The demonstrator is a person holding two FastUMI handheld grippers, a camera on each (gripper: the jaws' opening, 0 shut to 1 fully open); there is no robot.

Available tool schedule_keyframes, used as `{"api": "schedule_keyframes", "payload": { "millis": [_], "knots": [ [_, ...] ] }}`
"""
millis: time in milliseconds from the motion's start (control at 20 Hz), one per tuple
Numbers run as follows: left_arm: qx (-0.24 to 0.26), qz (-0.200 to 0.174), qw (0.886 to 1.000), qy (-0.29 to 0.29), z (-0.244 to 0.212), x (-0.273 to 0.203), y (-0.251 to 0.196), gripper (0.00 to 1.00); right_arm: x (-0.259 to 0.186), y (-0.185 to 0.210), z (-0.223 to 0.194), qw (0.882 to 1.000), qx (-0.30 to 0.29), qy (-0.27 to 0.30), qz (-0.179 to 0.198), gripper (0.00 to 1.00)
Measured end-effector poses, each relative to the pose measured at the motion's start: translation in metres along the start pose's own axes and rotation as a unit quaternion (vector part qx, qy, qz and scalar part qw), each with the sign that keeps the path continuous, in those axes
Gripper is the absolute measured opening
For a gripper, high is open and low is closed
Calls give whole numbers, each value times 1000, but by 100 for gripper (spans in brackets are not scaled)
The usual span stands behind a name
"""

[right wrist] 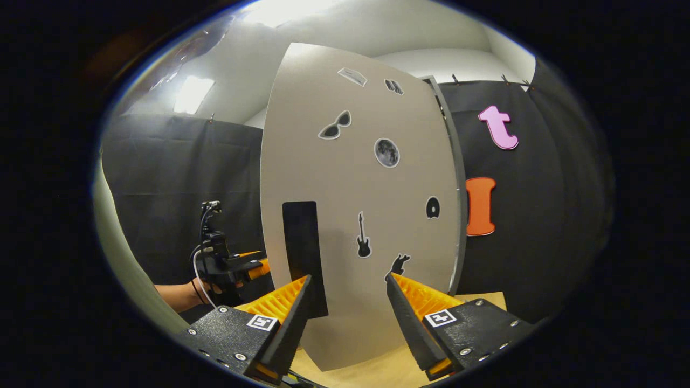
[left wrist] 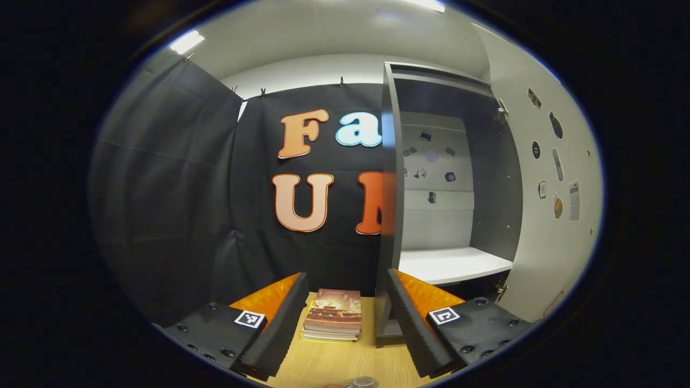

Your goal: Open the cabinet door with the right hand, grasp the bottle in the cabinet with the left hand and place it on the coaster, then close the cabinet door with the right hand.

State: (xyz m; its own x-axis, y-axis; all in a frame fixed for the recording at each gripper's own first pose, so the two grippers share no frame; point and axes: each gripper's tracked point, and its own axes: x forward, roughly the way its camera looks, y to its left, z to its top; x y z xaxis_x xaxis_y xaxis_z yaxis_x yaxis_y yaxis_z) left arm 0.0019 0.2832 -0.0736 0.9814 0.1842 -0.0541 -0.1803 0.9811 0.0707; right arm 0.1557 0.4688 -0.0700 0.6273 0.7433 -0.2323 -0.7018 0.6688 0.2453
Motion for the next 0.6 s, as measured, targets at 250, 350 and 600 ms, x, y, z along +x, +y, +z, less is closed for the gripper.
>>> {"api": "schedule_keyframes", "payload": {
  "millis": [250, 350, 600],
  "knots": [
    [-4, 30, 1000, -3, 2, 12, 39, 95, 30, 6, -8, 1000, -4, 3, 28, 84],
    [-5, 39, 999, -8, 5, 11, 53, 95, 47, 1, -14, 1000, -9, -2, 30, 84],
    [-3, 71, 997, -14, 9, 7, 94, 93, 80, -14, -20, 1000, 11, -15, 20, 84]
  ]
}}
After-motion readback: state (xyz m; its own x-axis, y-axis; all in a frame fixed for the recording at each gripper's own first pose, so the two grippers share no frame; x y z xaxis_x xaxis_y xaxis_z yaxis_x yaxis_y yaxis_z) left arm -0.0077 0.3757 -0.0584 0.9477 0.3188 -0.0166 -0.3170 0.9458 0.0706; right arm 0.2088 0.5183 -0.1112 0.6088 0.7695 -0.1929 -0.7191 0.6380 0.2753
